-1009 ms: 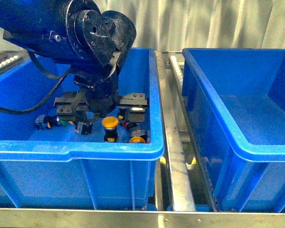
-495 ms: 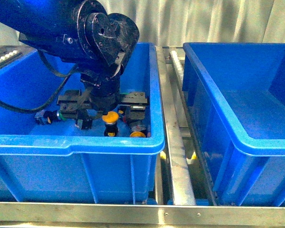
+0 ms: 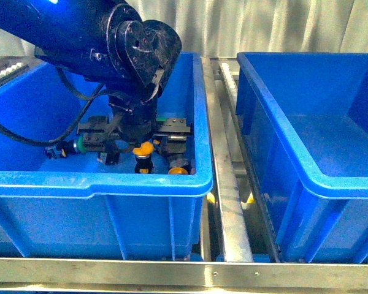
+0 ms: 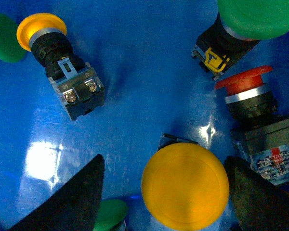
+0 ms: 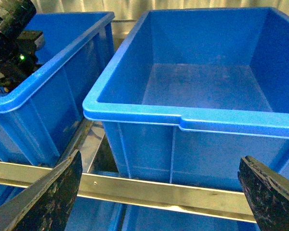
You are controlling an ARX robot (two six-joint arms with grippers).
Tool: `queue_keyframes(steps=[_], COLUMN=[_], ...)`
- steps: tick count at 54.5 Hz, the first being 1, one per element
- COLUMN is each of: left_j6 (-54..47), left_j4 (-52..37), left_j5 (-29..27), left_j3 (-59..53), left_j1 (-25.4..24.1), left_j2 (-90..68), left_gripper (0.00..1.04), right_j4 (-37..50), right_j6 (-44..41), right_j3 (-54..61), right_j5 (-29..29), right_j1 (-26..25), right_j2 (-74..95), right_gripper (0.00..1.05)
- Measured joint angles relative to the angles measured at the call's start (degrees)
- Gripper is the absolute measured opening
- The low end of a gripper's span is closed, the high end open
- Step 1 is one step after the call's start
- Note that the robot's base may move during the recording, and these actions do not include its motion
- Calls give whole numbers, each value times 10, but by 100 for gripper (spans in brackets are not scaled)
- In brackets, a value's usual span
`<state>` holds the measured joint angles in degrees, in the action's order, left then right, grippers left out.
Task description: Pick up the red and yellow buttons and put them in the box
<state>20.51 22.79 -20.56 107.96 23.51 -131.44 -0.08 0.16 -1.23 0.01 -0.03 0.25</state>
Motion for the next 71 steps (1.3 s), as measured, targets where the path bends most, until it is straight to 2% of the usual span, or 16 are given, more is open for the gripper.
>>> queue_keyframes(steps=[11,15,31,41,52,55,63,71], left_j6=[1,1,-9,-24,-50,-56,-71,-75], left_j4=[0,0,-29,-81,-128,-143,-229,-391], left_j5=[1,-2,10,54,112,136,243,419], left_j3=[7,8,-28,-134,-265,-305,-410,-546], left_j1=[-1,-1,-4,-17,-63,-84,-144,-190], left_j2=[-10,-10,12,112,280,329,434,540], left_gripper=[42,35,34,34,34,34,34,34], right_j4=[0,0,0,0,0,0,0,0], right_j6=[0,0,0,0,0,0,0,0], right_j3=[0,0,0,0,0,0,0,0], right_j5=[0,0,0,0,0,0,0,0], right_j1=[0,0,0,0,0,0,0,0], right_j2=[0,0,0,0,0,0,0,0], right_gripper=[98,98,98,98,98,98,98,98])
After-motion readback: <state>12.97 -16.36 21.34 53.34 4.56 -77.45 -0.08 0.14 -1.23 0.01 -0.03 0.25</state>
